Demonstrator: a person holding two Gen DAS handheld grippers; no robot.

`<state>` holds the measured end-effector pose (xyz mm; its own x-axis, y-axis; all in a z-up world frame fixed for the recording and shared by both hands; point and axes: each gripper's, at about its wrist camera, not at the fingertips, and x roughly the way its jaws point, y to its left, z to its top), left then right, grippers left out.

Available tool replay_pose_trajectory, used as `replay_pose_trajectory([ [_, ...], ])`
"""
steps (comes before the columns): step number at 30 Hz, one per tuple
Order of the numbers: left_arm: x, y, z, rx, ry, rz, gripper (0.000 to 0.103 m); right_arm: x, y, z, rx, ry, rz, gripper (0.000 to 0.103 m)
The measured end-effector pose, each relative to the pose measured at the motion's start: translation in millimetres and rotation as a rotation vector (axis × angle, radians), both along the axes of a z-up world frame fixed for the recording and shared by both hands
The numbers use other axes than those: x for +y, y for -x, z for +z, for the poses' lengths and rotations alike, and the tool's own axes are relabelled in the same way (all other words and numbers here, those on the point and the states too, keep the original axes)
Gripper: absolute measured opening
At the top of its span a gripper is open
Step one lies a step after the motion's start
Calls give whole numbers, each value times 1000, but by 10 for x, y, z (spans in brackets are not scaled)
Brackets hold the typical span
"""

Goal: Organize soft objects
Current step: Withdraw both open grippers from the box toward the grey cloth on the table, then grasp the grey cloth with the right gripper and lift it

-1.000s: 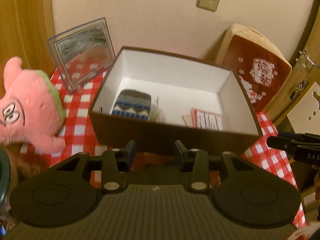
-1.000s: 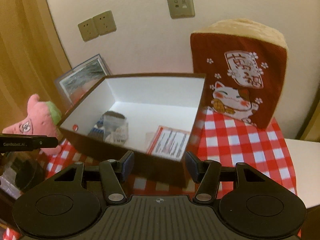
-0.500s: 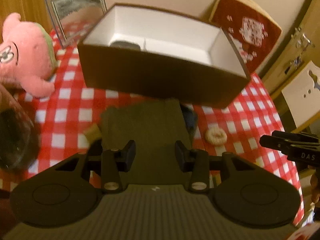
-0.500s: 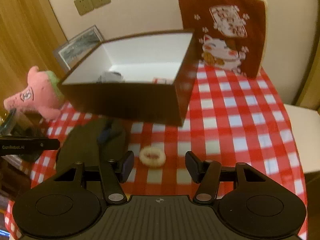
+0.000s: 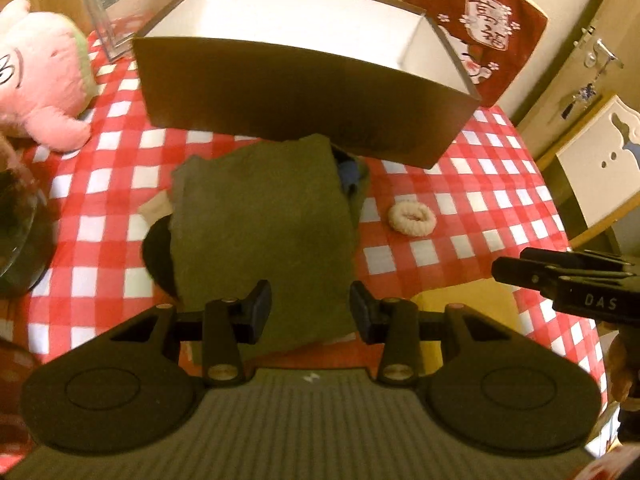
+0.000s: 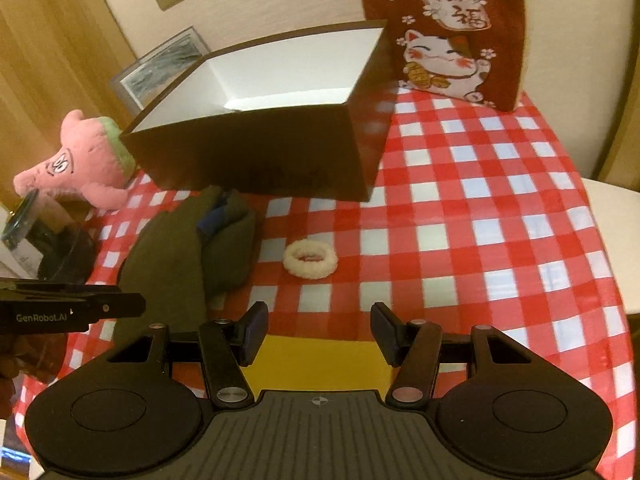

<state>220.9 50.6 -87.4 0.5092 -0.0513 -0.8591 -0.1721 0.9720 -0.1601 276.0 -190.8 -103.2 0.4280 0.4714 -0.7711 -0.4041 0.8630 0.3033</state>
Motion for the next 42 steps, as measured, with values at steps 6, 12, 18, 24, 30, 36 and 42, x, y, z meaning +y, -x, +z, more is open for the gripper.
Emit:
replay_pose_trajectory([
  [6,222,176,-35,14,-14,87,40,295,15,-51,8,-85,107,57],
  [12,443,331,-88,22,-28,160,40,714,-8,-189,28,-145,230,57],
  [18,577,379,-230,42,-31,183,39,1021,-82,-404,43,-103,255,55],
  [24,642,296,-425,73,-24,177,36,1109,-186,-570,96,-138,236,46],
  [30,650,228,-542,89,-17,152,34,1103,-114,-415,79,-216,291,31],
  [36,668,192,-577,93,-5,138,35,1201,-164,-540,123,-198,270,31],
  [42,714,233,-559,84,-2,146,34,1287,-109,-486,78,-163,283,7],
])
